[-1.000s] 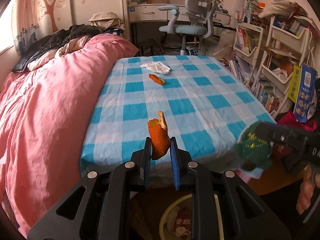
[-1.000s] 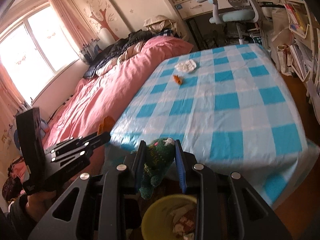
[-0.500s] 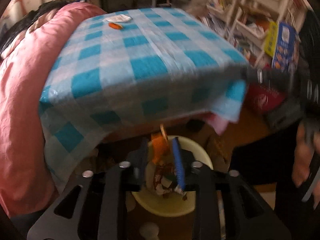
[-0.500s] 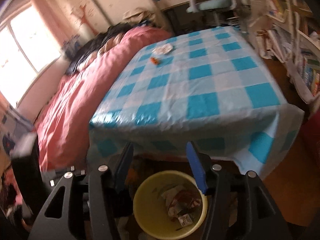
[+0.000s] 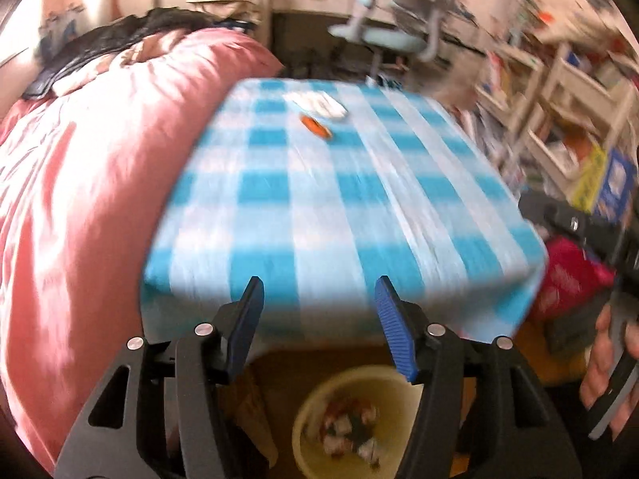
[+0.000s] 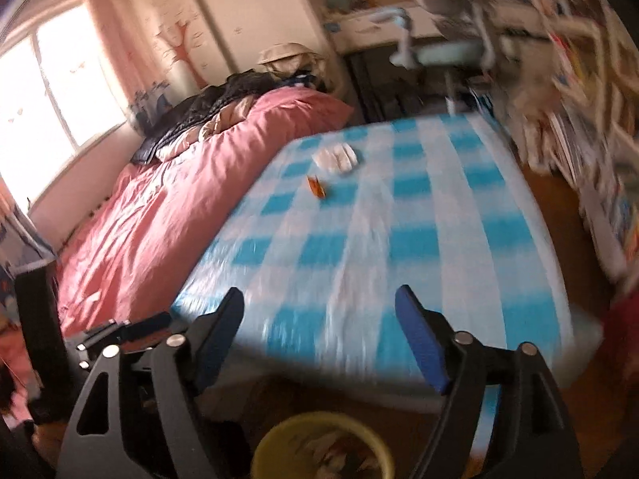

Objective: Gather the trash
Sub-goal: 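Grasp the white tissue with the right gripper while the left gripper grasps another orange peel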

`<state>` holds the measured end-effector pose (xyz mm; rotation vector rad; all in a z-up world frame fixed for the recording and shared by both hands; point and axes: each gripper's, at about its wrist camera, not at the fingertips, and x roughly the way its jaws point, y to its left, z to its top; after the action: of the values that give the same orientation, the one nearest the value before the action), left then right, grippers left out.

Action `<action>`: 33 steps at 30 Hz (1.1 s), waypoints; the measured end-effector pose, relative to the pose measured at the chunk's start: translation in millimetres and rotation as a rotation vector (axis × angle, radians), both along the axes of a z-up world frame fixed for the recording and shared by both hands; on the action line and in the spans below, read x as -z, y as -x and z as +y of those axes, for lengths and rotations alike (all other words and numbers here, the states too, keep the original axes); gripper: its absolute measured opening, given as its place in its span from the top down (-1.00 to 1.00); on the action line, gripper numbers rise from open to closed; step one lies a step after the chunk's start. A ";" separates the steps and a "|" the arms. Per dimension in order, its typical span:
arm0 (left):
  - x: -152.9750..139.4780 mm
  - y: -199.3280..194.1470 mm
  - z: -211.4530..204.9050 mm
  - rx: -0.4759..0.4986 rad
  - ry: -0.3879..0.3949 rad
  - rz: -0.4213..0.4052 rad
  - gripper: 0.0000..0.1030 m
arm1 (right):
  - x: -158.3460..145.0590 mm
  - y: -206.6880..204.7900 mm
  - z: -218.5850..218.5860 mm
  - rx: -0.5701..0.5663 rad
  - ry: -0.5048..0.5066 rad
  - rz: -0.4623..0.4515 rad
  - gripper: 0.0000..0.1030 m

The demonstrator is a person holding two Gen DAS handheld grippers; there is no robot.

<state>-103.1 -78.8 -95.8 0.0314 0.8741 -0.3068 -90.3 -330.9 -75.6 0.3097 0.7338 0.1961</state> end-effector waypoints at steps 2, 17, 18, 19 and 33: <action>-6.3 -33.8 0.3 -0.042 0.043 -0.002 -0.07 | -0.3 -37.2 3.9 -0.019 0.031 -0.011 -0.47; 12.2 -220.7 -12.7 -0.138 0.131 0.069 -0.07 | 72.4 -310.7 37.6 -0.076 0.139 0.146 -0.47; 15.4 -228.3 -17.5 -0.127 0.128 0.072 -0.08 | 75.2 -316.7 40.6 -0.089 0.150 0.146 -0.47; 19.8 -235.8 -22.7 -0.115 0.122 0.077 -0.08 | 78.9 -324.1 44.4 -0.110 0.168 0.156 -0.47; 73.9 -307.0 -90.3 -0.067 -0.023 0.118 -0.05 | 74.5 -260.3 -50.0 -0.110 0.042 0.177 0.71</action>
<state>203.9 -169.1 -169.7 0.0051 0.9936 -0.2372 170.0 -380.9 -150.2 0.2485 0.9295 0.2587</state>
